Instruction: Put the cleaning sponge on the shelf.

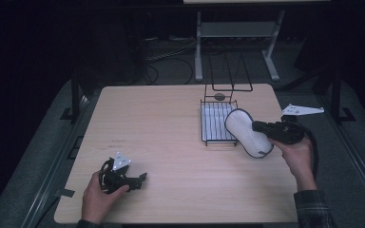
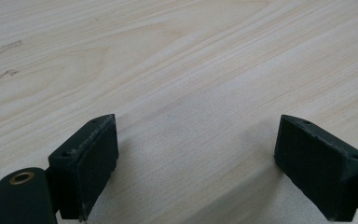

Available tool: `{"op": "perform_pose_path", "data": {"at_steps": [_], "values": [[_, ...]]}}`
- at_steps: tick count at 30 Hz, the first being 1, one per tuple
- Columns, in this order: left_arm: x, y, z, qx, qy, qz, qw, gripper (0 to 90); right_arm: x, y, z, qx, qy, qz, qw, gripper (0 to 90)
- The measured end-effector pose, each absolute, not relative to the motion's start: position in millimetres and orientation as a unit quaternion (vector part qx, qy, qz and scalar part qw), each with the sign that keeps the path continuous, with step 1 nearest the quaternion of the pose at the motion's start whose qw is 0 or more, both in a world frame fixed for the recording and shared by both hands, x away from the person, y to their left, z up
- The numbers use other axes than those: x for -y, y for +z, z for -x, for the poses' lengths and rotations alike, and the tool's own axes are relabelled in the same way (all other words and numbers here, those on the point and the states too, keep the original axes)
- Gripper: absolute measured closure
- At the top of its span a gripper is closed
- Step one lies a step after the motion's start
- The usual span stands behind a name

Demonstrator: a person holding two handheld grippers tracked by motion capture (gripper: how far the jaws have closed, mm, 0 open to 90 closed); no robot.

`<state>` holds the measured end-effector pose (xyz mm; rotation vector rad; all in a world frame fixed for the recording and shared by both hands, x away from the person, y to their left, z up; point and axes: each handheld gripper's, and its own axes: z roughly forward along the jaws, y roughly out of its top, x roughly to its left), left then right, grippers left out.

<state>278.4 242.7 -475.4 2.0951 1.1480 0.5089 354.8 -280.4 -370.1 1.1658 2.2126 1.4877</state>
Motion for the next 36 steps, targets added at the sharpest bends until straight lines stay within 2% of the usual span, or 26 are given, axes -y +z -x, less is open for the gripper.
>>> {"op": "perform_pose_path", "data": {"at_steps": [20,36], "values": [[-242.7,-475.4,-278.4,-0.442,0.196,-0.806,0.342,12.7,265.9,-364.0,-397.3,-0.749,0.51,-0.409,0.108,82.8],[-242.7,-475.4,-278.4,-0.442,0.196,-0.806,0.342,12.7,236.3,-377.4,-436.9,-0.746,0.504,-0.424,0.095,82.7]]}}
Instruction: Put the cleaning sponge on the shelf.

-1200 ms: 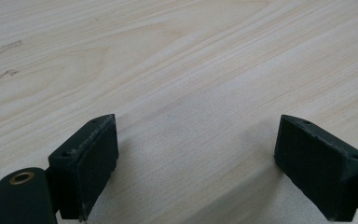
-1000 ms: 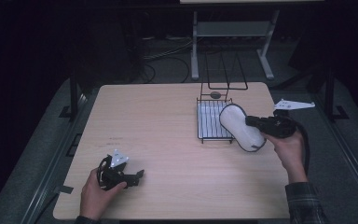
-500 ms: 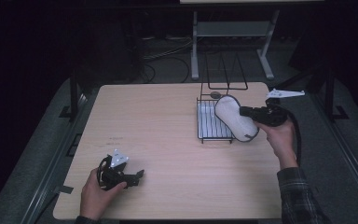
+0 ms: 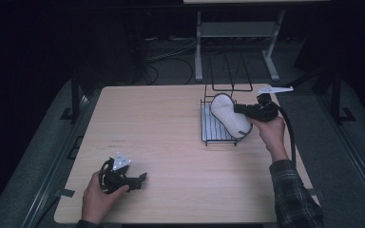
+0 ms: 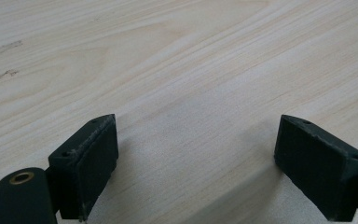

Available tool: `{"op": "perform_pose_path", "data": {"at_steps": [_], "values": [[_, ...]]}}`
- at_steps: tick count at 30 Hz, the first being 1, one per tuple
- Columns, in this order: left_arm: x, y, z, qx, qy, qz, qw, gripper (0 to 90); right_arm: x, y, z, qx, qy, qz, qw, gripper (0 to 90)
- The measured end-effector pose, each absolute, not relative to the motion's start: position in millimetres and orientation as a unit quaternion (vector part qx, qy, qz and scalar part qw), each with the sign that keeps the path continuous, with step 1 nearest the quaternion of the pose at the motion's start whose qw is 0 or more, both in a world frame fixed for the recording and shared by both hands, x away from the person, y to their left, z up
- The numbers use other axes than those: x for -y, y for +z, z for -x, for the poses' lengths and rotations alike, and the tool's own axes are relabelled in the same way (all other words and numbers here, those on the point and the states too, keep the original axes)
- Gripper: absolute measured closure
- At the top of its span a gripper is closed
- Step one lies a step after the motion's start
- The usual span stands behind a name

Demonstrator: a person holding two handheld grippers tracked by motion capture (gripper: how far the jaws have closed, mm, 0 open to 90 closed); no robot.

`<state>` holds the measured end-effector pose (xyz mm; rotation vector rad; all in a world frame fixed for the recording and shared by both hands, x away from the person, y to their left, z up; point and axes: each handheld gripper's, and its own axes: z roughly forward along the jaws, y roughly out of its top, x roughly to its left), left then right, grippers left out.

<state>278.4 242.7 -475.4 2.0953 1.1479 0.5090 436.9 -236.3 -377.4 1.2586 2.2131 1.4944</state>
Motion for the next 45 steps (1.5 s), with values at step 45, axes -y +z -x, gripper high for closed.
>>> {"op": "perform_pose_path", "data": {"at_steps": [45], "values": [[-242.7,-475.4,-278.4,-0.442,0.196,-0.806,0.342,12.7,212.4,-419.1,-471.7,-0.754,0.47,-0.443,0.121,75.1]]}}
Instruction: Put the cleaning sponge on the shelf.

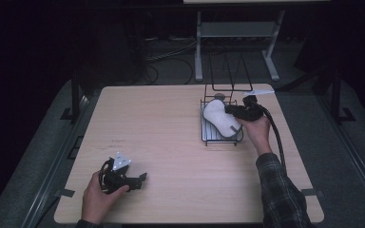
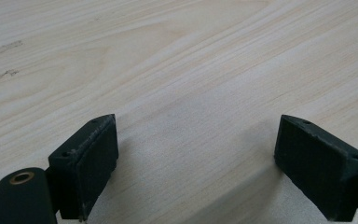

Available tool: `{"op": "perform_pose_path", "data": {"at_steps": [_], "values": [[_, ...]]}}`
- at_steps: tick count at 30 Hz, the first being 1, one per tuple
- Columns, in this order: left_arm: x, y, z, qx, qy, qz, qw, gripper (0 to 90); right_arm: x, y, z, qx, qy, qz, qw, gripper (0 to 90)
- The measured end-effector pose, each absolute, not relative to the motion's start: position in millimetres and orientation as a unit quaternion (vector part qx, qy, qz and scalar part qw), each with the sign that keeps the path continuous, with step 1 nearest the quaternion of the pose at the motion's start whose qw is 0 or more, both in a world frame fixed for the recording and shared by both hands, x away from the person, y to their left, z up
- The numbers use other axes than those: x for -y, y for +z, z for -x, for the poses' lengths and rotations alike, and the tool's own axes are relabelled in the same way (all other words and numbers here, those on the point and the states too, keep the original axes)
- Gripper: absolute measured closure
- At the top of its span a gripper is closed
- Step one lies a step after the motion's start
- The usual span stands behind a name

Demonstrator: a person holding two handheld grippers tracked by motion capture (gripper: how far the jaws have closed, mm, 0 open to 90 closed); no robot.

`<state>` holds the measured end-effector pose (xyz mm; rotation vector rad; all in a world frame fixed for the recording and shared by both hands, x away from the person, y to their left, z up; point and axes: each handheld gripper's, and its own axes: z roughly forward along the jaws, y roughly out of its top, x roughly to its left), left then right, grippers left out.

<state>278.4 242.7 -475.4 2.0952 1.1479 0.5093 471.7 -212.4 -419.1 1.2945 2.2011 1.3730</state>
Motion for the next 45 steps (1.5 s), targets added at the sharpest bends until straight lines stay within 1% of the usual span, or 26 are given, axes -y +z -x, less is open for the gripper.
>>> {"op": "perform_pose_path", "data": {"at_steps": [7,10,11,12,15,16,17,18,19,20,22,23,24,32,40,45], "values": [[-242.7,-475.4,-278.4,-0.441,0.196,-0.806,0.342,12.7,209.6,-428.2,-474.7,-0.764,0.448,-0.449,0.122,70.7],[-242.7,-475.4,-278.4,-0.442,0.196,-0.806,0.343,12.7,210.1,-430.6,-476.0,-0.765,0.442,-0.452,0.122,62.5],[-242.7,-475.4,-278.4,-0.442,0.196,-0.806,0.343,12.7,210.1,-430.6,-476.0,-0.765,0.442,-0.452,0.122,62.5],[-242.7,-475.4,-278.4,-0.442,0.196,-0.806,0.342,12.7,211.2,-430.4,-476.2,-0.764,0.441,-0.454,0.123,57.6],[-242.7,-475.4,-278.4,-0.441,0.196,-0.806,0.342,12.7,213.2,-428.6,-475.2,-0.762,0.442,-0.458,0.121,57.2],[-242.7,-475.4,-278.4,-0.441,0.196,-0.806,0.342,12.7,214.4,-427.8,-474.7,-0.763,0.441,-0.457,0.124,58.9],[-242.7,-475.4,-278.4,-0.441,0.196,-0.806,0.343,12.7,216.0,-426.9,-473.7,-0.765,0.438,-0.456,0.123,63.9],[-242.7,-475.4,-278.4,-0.442,0.196,-0.806,0.342,12.7,219.6,-425.3,-471.1,-0.771,0.431,-0.453,0.121,72.2],[-242.7,-475.4,-278.4,-0.442,0.196,-0.806,0.342,12.7,219.6,-425.3,-471.1,-0.771,0.431,-0.453,0.121,72.2],[-242.7,-475.4,-278.4,-0.441,0.196,-0.806,0.343,12.8,222.7,-424.4,-467.6,-0.775,0.428,-0.45,0.119,77.8],[-242.7,-475.4,-278.4,-0.441,0.196,-0.806,0.342,12.7,225.3,-424.0,-463.8,-0.779,0.424,-0.446,0.121,81.3],[-242.7,-475.4,-278.4,-0.441,0.196,-0.806,0.342,12.7,225.3,-424.0,-463.8,-0.779,0.424,-0.446,0.121,81.3],[-242.7,-475.4,-278.4,-0.442,0.196,-0.806,0.342,12.7,227.8,-424.6,-459.0,-0.783,0.419,-0.444,0.118,84.4],[-242.6,-475.4,-278.4,-0.442,0.196,-0.806,0.342,12.7,227.7,-431.7,-442.9,-0.801,0.403,-0.428,0.11,89.0],[-242.6,-475.4,-278.4,-0.442,0.196,-0.806,0.342,12.7,217.0,-431.4,-430.7,-0.813,0.409,-0.403,0.094,89.6],[-242.6,-475.4,-278.4,-0.442,0.196,-0.806,0.342,12.7,213.6,-429.4,-428.2,-0.815,0.409,-0.398,0.098,89.7]]}}
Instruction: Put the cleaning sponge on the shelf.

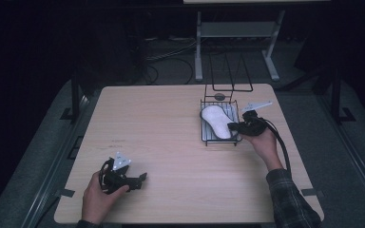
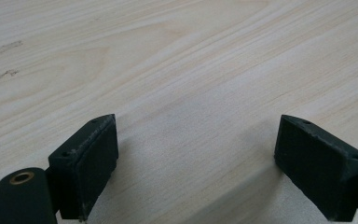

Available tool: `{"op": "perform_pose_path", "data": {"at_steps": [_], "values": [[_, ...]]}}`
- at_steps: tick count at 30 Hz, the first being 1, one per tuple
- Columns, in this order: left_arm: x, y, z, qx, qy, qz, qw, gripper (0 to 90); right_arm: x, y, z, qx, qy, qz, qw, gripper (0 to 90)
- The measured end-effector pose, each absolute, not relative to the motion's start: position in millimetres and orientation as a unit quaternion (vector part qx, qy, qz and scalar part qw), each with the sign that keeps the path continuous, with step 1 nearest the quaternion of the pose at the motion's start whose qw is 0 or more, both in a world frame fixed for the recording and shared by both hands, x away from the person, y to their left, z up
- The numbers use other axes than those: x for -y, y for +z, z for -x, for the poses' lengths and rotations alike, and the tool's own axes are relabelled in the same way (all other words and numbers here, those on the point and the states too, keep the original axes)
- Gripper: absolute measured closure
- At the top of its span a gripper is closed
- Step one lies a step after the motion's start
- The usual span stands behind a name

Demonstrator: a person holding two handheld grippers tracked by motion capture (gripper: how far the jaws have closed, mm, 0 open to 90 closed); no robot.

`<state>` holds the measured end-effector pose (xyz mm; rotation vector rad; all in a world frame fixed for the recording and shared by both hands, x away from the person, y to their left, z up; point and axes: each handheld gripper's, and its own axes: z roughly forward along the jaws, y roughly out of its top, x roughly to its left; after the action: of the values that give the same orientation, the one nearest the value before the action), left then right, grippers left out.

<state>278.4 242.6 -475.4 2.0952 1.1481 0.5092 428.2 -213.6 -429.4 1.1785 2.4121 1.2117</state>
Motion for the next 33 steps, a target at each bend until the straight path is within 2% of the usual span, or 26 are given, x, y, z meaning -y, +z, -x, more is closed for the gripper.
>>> {"op": "perform_pose_path", "data": {"at_steps": [12,15,20,23,24,25,26,27,28,31,33], "values": [[-242.7,-475.4,-278.4,-0.442,0.196,-0.806,0.342,12.7,237.1,-409.2,-412.1,-0.81,0.416,-0.399,0.11,89.4],[-242.6,-475.4,-278.4,-0.442,0.196,-0.806,0.342,12.7,246.6,-406.8,-399.8,-0.807,0.416,-0.403,0.114,84.9],[-242.7,-475.4,-278.4,-0.442,0.196,-0.806,0.342,12.7,255.5,-407.1,-388.3,-0.804,0.414,-0.413,0.112,73.7],[-242.6,-475.4,-278.4,-0.442,0.196,-0.806,0.342,12.7,263.7,-408.5,-376.9,-0.798,0.413,-0.422,0.118,61.8],[-242.6,-475.4,-278.4,-0.442,0.196,-0.806,0.342,12.7,263.7,-408.5,-376.9,-0.798,0.413,-0.422,0.118,61.8],[-242.6,-475.4,-278.3,-0.442,0.196,-0.806,0.342,12.7,267.7,-410.3,-371.5,-0.797,0.409,-0.428,0.12,55.4],[-242.6,-475.4,-278.3,-0.442,0.196,-0.806,0.342,12.8,267.7,-410.3,-371.5,-0.797,0.409,-0.428,0.12,55.4],[-242.6,-475.4,-278.3,-0.442,0.196,-0.806,0.342,12.7,272.1,-413.4,-365.4,-0.794,0.409,-0.433,0.123,50.6],[-242.6,-475.4,-278.3,-0.442,0.196,-0.806,0.342,12.7,272.1,-413.4,-365.4,-0.794,0.409,-0.433,0.123,50.6],[-242.6,-475.4,-278.4,-0.442,0.196,-0.806,0.342,12.7,278.2,-420.4,-353.6,-0.794,0.399,-0.441,0.126,41.0],[-242.6,-475.4,-278.3,-0.442,0.196,-0.806,0.343,12.8,280.3,-424.2,-347.0,-0.793,0.394,-0.445,0.132,37.9]]}}
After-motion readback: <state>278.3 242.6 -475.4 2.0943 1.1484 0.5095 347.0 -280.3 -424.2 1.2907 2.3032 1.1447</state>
